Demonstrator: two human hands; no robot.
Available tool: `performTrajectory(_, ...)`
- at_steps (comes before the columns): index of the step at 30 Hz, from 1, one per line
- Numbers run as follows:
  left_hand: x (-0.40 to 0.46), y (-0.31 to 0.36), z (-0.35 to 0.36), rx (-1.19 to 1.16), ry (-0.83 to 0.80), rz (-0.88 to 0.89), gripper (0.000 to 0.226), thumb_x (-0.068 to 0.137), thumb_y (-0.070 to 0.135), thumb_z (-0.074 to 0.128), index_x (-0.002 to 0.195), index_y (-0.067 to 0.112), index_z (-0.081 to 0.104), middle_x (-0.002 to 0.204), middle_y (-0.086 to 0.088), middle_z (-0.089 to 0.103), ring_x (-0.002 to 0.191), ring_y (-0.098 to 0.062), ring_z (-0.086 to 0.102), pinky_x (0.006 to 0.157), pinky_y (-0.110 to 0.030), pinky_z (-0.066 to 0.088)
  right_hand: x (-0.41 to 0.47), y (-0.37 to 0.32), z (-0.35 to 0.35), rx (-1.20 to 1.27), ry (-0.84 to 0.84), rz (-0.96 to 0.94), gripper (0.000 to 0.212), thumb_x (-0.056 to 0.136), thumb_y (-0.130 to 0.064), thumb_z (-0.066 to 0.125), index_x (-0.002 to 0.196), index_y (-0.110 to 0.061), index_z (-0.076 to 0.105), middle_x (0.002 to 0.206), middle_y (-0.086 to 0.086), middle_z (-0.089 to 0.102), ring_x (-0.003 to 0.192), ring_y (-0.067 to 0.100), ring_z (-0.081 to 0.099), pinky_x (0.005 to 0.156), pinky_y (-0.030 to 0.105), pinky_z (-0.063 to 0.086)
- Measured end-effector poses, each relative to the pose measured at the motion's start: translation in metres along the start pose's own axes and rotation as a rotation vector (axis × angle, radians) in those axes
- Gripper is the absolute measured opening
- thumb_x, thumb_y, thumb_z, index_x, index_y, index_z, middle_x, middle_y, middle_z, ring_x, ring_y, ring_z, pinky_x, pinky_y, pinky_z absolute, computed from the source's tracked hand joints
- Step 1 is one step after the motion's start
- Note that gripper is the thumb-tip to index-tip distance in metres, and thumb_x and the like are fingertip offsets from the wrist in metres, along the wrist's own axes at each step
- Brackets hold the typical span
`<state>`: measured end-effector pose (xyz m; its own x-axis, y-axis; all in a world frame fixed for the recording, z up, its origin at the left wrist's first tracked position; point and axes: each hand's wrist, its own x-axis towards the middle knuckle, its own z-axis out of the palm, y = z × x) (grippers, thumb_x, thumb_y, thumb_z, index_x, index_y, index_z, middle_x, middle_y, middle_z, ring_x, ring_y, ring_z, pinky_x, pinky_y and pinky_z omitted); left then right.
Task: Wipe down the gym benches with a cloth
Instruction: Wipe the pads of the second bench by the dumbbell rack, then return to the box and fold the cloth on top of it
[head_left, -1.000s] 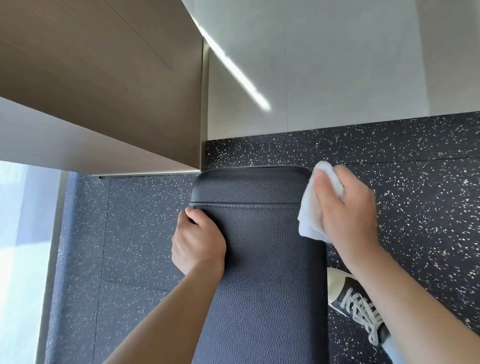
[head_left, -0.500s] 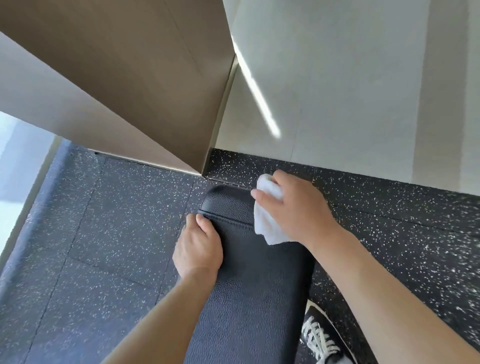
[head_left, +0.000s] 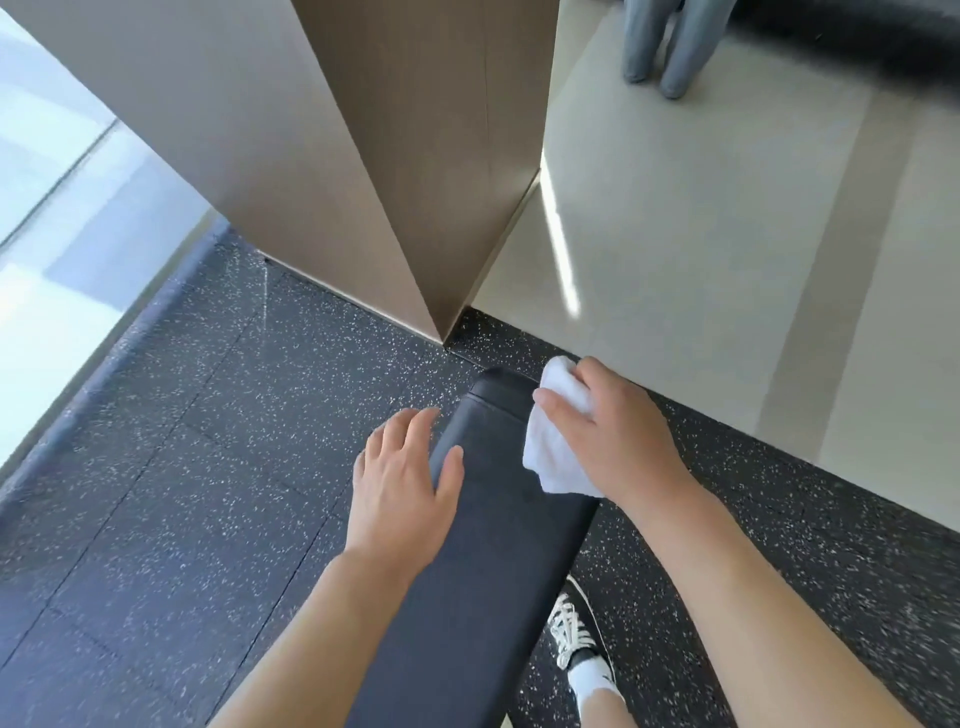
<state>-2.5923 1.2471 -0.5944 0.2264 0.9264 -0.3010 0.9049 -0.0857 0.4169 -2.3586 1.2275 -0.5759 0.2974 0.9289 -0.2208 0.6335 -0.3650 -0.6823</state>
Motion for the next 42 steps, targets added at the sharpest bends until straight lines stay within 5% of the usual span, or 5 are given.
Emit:
performTrajectory(7,-0.070,0.020,-0.148,-0.007,0.146,0.093,0.058,0.100,0.049,0.056,0.153,0.027,0.046,0.156,0.004,0.044,0.147,-0.023,0.035,0.122,-0.046,0.030,-0.067,-0.121,-0.045,-0.018,-0.027,-0.091,0.041,0.098,-0.051,0.061,0.075,-0.026,0.037,0.070,-0.007,0.053,0.069,0.013,0.053,0.064,0.036,0.040)
performTrajectory(19,-0.214,0.007,-0.340,-0.070,0.384,-0.060,0.063,0.096,0.065,0.046,0.149,0.031,0.051,0.155,0.007,0.046,0.147,-0.022,0.036,0.122,-0.049,0.031,-0.153,-0.325,-0.113,-0.048,-0.080,-0.403,0.037,0.099,-0.053,0.057,0.084,-0.021,0.047,0.074,-0.008,0.053,0.069,0.014,0.046,0.063,0.032,0.025)
performTrajectory(30,-0.312,-0.023,-0.444,-0.079,0.683,-0.370,0.057,0.097,0.054,0.061,0.147,0.030,0.053,0.152,0.005,0.049,0.142,-0.020,0.039,0.121,-0.048,0.033,-0.160,-0.473,-0.115,-0.033,-0.274,-0.785,0.025,0.102,-0.045,0.058,0.087,-0.030,0.045,0.086,-0.014,0.057,0.079,0.014,0.052,0.064,0.032,0.032)
performTrajectory(39,-0.395,-0.016,-0.465,-0.094,0.873,-0.658,0.056,0.096,0.051,0.063,0.146,0.026,0.055,0.151,0.004,0.050,0.141,-0.018,0.041,0.121,-0.047,0.035,-0.182,-0.547,-0.090,-0.014,-0.454,-1.027,0.041,0.103,-0.048,0.056,0.129,-0.017,0.063,0.124,0.003,0.070,0.109,0.024,0.064,0.081,0.031,0.041)
performTrajectory(42,-0.421,-0.015,-0.470,-0.080,0.921,-0.709,0.056,0.095,0.051,0.062,0.145,0.024,0.057,0.150,0.004,0.051,0.140,-0.017,0.041,0.120,-0.047,0.035,-0.200,-0.562,-0.082,-0.006,-0.491,-1.076,0.033,0.102,-0.049,0.057,0.119,-0.021,0.063,0.104,-0.006,0.069,0.094,0.020,0.063,0.073,0.030,0.039)
